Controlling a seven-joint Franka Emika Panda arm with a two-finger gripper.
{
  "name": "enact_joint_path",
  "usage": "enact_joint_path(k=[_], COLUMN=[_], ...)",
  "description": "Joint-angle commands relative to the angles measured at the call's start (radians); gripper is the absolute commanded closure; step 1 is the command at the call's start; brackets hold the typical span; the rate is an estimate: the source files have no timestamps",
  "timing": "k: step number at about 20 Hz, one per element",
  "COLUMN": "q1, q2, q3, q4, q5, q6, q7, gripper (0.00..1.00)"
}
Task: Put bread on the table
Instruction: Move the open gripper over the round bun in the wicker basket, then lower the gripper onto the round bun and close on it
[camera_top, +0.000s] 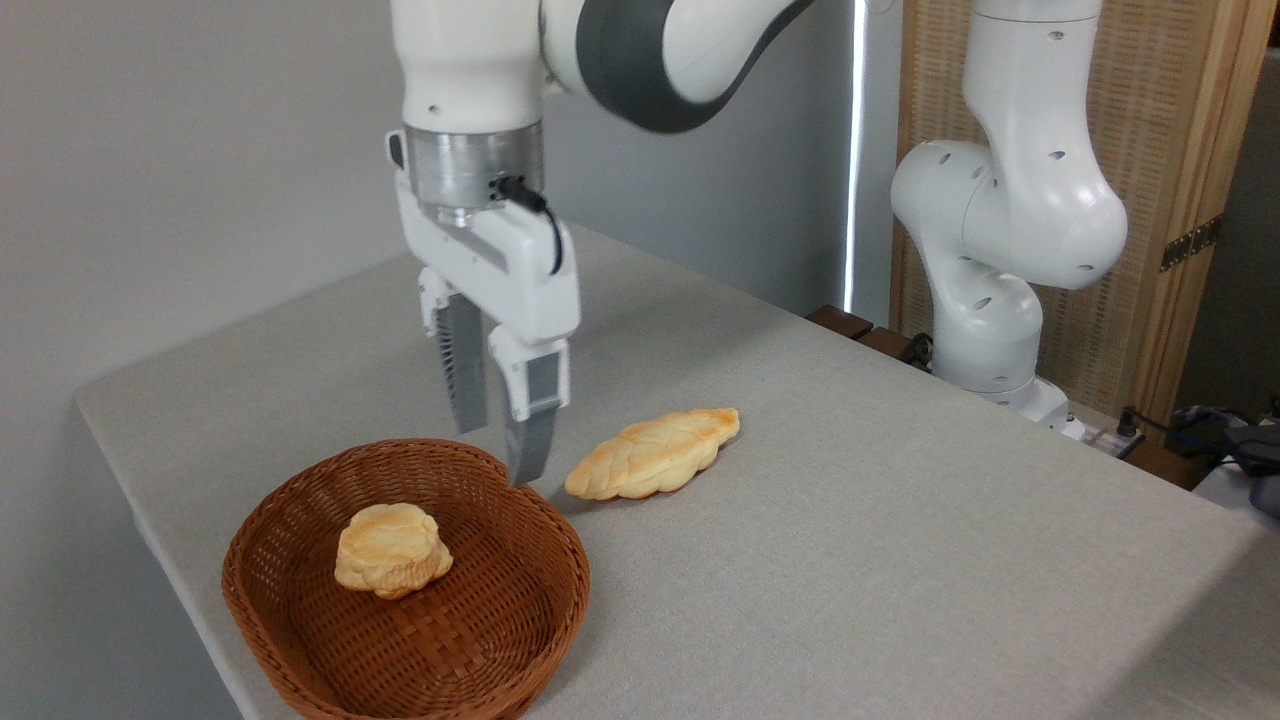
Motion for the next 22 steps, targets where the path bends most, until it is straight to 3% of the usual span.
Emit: enact_joint_path(k=[1,8,12,22], q1=[-0.020,-0.033,-0.039,-0.039], q2=[0.048,0.142,0.177,0.235], q3=[-0.006,-0.043,-0.053,-0.070], q4=[0.004,0.004,0.004,0.005], q5=[-0.015,-0.011,-0.007,0.004], q6=[0.089,0.275,0.318,0.389], q7=[0.003,0.005,0.061,0.064], gripper=[0.00,0.00,0.00,0.00])
